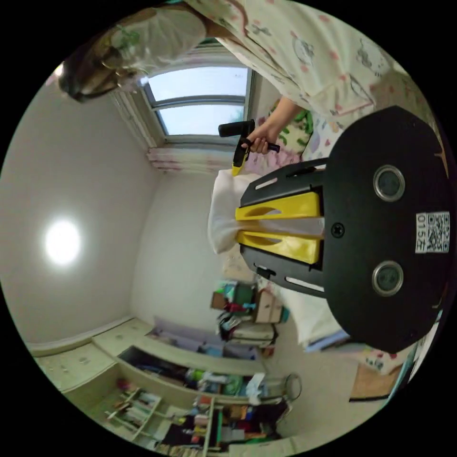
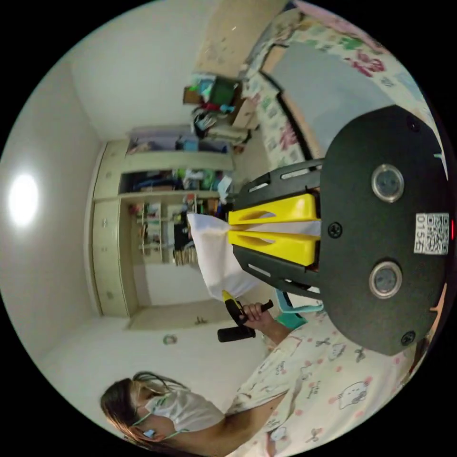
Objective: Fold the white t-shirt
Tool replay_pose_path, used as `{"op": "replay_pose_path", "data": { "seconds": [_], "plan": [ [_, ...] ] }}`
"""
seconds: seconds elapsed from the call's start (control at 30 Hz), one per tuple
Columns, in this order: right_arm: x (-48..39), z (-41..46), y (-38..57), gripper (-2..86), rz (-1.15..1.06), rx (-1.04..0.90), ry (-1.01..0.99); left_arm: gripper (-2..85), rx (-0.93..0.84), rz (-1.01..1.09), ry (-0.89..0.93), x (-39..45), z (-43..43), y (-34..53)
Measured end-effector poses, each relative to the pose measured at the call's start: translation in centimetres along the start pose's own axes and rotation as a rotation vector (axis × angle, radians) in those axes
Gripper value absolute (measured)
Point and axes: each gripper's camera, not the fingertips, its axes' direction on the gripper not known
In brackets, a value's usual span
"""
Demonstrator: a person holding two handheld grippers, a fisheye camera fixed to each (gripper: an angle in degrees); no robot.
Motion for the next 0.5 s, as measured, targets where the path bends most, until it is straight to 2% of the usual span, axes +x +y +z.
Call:
{"op": "replay_pose_path", "data": {
  "seconds": [0.17, 0.27, 0.4, 0.5],
  "plan": [
    [1.4, 13.7, 7.6, 0.6, -0.172, -0.002, -0.296, 1.5, 0.105, 0.182, -0.439, 2.4, -13.2, -10.1],
    [2.4, 25.3, 14.7, 0.6, -0.167, -0.062, -0.494, 1.6, 0.073, 0.155, -0.689, 3.0, -16.7, -12.3],
    [3.7, 42.5, 27.6, 0.6, -0.183, -0.194, -0.654, 1.6, 0.035, 0.009, -0.902, 2.0, -17.0, -12.1],
    [6.3, 55.0, 37.8, 0.6, -0.135, -0.333, -0.732, 1.8, -0.036, -0.083, -1.067, 0.7, -13.5, -10.6]
  ]
}}
